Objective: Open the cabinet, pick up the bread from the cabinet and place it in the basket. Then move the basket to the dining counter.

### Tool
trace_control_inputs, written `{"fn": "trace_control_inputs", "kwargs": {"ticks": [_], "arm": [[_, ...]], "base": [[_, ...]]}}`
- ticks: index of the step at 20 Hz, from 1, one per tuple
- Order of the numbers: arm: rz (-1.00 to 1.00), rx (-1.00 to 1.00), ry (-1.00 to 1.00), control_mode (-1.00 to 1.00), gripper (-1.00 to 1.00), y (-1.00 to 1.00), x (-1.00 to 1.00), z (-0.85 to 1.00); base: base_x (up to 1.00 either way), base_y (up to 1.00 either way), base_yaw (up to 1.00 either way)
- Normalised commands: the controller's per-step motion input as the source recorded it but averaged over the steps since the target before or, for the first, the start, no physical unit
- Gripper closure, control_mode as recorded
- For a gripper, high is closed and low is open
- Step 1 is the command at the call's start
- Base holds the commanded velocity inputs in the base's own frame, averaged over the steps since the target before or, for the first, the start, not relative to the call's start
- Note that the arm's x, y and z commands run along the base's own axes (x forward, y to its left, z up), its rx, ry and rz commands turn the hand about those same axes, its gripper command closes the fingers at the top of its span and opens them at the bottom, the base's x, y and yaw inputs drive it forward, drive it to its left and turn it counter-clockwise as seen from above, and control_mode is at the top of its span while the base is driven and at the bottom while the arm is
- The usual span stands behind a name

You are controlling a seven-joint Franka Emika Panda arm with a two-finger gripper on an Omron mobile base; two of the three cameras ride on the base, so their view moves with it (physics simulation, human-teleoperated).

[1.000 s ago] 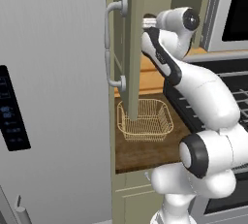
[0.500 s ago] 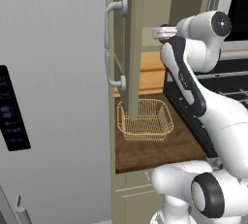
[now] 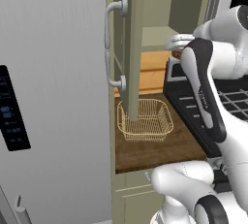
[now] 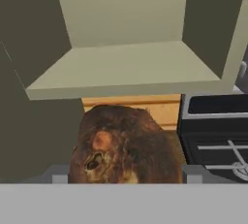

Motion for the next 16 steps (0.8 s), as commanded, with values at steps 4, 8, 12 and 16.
{"fn": "trace_control_inputs", "kwargs": {"ticks": [4,8,12,16], "arm": [[-0.02,0.0,0.2,-1.0,1.0,0.0,-0.68,-0.26],[-0.01,-0.01,0.28,-1.0,1.0,-0.08,-0.03,-0.75],[0.0,0.0,0.31,-1.0,1.0,0.0,0.0,-0.77],[0.0,0.0,0.34,-1.0,1.0,0.0,0.12,-0.92]], "base": [[0.0,0.0,0.0],[0.0,0.0,0.0],[0.0,0.0,0.0],[0.0,0.0,0.0]]}}
